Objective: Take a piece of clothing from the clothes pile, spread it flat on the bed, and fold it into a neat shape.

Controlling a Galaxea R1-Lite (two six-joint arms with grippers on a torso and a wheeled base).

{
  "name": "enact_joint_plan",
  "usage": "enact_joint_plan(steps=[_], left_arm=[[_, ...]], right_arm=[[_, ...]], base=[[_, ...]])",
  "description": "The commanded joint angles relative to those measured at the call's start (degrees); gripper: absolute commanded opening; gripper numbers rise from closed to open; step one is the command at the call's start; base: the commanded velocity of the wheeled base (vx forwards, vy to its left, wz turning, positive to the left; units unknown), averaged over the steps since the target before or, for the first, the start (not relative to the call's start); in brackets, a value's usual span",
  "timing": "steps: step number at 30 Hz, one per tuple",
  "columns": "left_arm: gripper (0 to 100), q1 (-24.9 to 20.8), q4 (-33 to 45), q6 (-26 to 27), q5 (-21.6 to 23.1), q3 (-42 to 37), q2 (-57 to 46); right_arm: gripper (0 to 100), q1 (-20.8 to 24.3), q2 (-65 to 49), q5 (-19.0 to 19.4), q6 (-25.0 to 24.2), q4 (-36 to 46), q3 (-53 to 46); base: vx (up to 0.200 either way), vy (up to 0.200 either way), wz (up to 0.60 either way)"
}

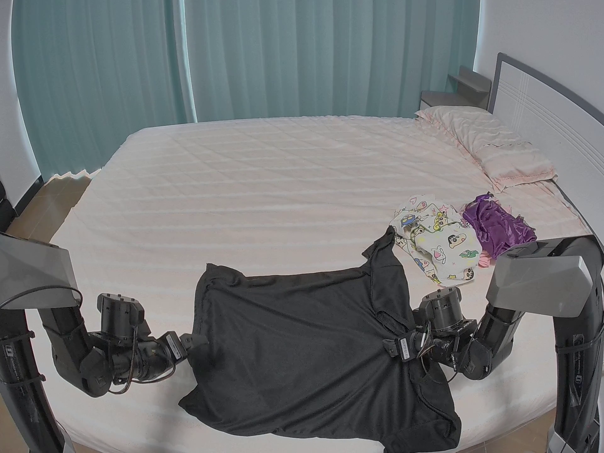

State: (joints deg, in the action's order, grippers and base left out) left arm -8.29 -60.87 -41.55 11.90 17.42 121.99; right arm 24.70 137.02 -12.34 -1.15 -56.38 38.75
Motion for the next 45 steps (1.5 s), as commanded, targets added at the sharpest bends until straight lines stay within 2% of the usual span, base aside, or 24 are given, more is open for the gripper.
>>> enact_joint_plan(steps=[1,2,5,8,16,25,29,36,39,45], left_arm=[[100,-1.38,0.84,5.77,-0.3,-5.64,1.5],[100,-1.82,1.72,8.67,-0.38,-7.14,1.58],[100,-1.91,2.51,12.72,-0.65,-9.16,1.58],[100,-2.17,2.42,13.68,-0.65,-10.04,1.41],[100,-3.14,2.16,13.51,-0.65,-10.13,1.58],[100,-3.31,1.98,13.42,-1.35,-10.13,1.58],[100,-3.22,2.07,13.42,-1.35,-9.95,1.67],[100,-3.22,1.98,11.66,-6.45,-6.79,4.31],[100,-3.31,2.07,9.82,-6.54,-5.29,4.48],[100,-4.45,2.51,9.64,-8.12,-3.97,5.54]], right_arm=[[100,0.09,-1.41,0.56,-3.6,-0.13,-0.26],[100,0.0,-1.93,1.09,-5.45,-0.13,-0.61],[100,-0.26,-3.52,2.67,-7.73,-0.13,-1.58],[100,-0.35,-4.4,2.84,-7.99,-0.22,-2.98],[100,-0.44,-5.19,2.93,-9.49,-1.45,-4.56],[100,-0.44,-5.19,2.93,-10.19,-1.8,-5.27],[100,-0.35,-5.19,2.84,-10.19,-1.8,-5.27],[100,-0.09,-5.1,2.84,-10.28,-1.98,-5.27],[100,0.17,-5.1,2.84,-10.28,-2.94,-5.36],[100,0.09,-4.83,2.84,-10.19,-3.38,-5.27]], base=[[0.0,0.0,0.0],[0.0,0.0,0.0],[0.0,0.0,0.0],[0.0,0.0,0.0],[0.0,0.0,0.0],[-0.2,0.0,0.0],[0.0,0.0,0.0],[0.0,0.0,0.0],[0.0,0.0,0.0],[0.0,0.0,0.0]])
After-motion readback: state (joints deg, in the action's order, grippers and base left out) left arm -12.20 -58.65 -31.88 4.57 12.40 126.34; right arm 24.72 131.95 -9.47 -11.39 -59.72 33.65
